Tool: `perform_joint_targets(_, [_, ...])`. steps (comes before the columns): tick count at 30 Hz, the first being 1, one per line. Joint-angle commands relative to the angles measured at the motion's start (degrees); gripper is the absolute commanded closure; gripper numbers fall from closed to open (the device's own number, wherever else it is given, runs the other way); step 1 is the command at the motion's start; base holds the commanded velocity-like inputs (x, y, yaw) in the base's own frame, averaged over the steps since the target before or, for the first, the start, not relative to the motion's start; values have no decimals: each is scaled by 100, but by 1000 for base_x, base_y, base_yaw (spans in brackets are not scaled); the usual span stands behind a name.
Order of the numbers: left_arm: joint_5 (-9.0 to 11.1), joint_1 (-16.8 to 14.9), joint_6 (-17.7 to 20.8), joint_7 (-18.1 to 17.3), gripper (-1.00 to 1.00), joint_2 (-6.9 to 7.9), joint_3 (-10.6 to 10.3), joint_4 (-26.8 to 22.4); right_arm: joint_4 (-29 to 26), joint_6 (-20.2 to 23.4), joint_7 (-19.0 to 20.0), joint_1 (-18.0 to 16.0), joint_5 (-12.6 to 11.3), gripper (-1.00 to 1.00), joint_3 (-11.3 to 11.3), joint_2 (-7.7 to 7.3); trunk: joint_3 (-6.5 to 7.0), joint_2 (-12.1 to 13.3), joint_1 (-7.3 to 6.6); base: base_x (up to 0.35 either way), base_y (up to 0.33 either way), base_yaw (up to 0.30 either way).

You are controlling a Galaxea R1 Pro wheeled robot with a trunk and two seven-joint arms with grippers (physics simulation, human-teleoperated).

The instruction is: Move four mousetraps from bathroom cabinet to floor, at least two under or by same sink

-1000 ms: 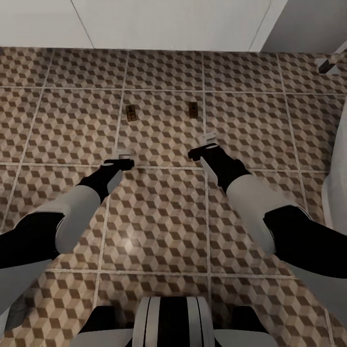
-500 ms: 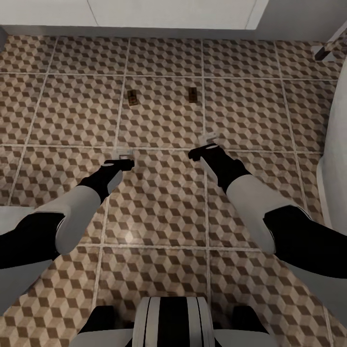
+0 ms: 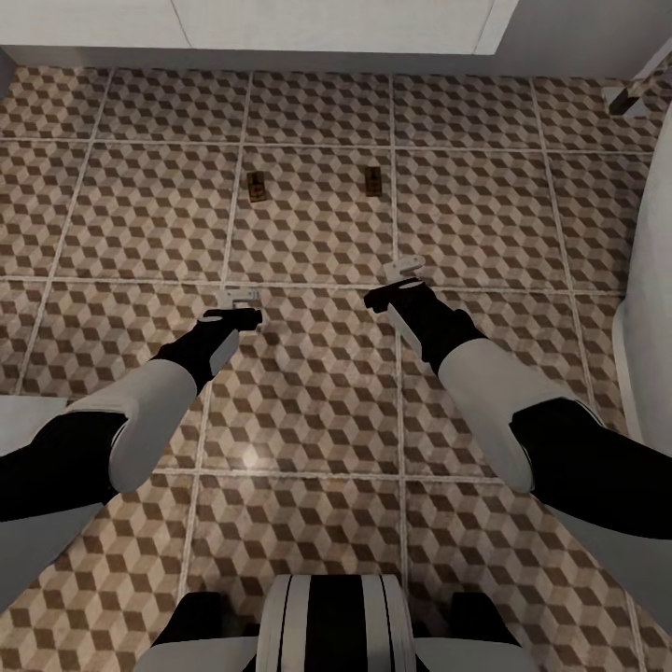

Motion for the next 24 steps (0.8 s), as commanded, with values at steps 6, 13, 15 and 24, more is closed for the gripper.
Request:
perform_joint_targets(6, [12, 0, 34, 22, -100, -13, -14, -5, -7, 39, -21, 0, 9, -100, 24, 0, -3, -1, -1, -1, 0, 0])
perform_joint_targets(13, [12, 0, 40, 29, -100, -16, -14, -3, -8, 39, -20, 7, 7, -100, 24, 0, -3, -1, -1, 0, 0, 0])
perform_joint_targets(15, [12, 0, 40, 30, -100, -16, -14, 0, -7, 39, -20, 8, 7, -100, 24, 0, -3, -1, -1, 0, 0, 0])
perform_joint_targets(24, [15, 0, 43, 29, -100, -8, -14, 18, -5, 39, -20, 13, 7, -100, 24, 0, 130, 7, -16, 0, 0, 0])
